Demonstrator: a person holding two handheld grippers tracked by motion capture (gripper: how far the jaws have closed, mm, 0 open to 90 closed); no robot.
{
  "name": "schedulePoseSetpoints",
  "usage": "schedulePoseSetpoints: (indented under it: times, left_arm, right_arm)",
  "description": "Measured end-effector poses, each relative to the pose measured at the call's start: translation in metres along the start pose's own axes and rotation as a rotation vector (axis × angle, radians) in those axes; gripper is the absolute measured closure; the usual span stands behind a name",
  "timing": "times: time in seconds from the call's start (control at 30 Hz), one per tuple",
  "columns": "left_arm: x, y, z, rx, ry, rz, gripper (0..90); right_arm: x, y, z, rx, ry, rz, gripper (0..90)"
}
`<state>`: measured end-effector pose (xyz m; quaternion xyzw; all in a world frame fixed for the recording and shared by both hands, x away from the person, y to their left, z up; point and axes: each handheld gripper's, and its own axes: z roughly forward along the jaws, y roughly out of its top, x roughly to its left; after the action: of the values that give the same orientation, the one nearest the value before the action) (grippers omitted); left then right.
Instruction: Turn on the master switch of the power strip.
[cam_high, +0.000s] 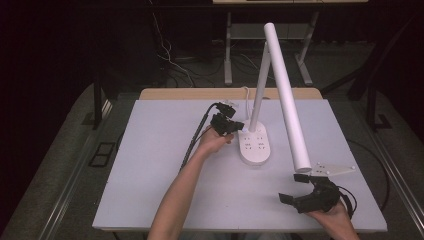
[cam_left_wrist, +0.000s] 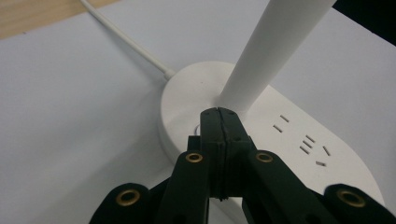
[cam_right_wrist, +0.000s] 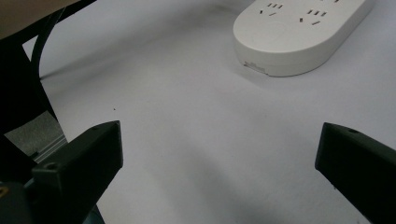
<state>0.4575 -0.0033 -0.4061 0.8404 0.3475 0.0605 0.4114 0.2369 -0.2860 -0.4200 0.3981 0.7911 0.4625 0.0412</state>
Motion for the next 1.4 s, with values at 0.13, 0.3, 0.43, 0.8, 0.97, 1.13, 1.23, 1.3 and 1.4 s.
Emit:
schedulePoseSetpoints:
  times: [0.13,0.3,0.43,0.8,0.97,1.13,1.23,1.3,1.4]
  left_arm:
    - [-0.001,0.002,-0.011,-0.008,0.008,0.023,89.5]
    - [-0.003,0.002,-0.025,-0.018,0.007,0.044,84.2]
    - [-0.003,0.001,-0.037,-0.024,-0.021,0.010,64.3]
    - [0.003,-0.011,-0.083,-0.077,-0.086,0.010,20.9]
    - [0.006,-0.017,-0.103,-0.118,-0.100,-0.018,10.7]
    - [0.008,-0.030,-0.120,-0.094,-0.098,-0.029,0.0]
    - [0.009,-0.042,-0.130,-0.084,-0.087,-0.031,0.0]
    - [0.009,-0.049,-0.136,-0.089,-0.079,-0.040,0.0]
    - [0.011,-0.060,-0.142,-0.096,-0.068,-0.050,0.0]
  right_arm:
    - [0.000,0.000,0.000,0.001,0.000,0.000,0.4]
    - [0.001,0.001,0.001,0.002,0.003,0.002,0.4]
    - [0.001,0.001,0.002,0.005,0.002,0.000,0.4]
    - [0.000,0.001,0.000,-0.009,0.003,0.006,0.4]
    - [0.000,0.001,0.000,-0.009,0.003,0.005,0.4]
    - [-0.001,0.001,-0.001,-0.011,0.000,0.005,0.4]
    - [-0.002,0.001,-0.001,-0.015,-0.001,0.009,0.4]
    - [-0.002,0.001,-0.001,-0.015,0.000,0.009,0.4]
    - [-0.001,0.001,0.000,-0.011,0.000,0.004,0.4]
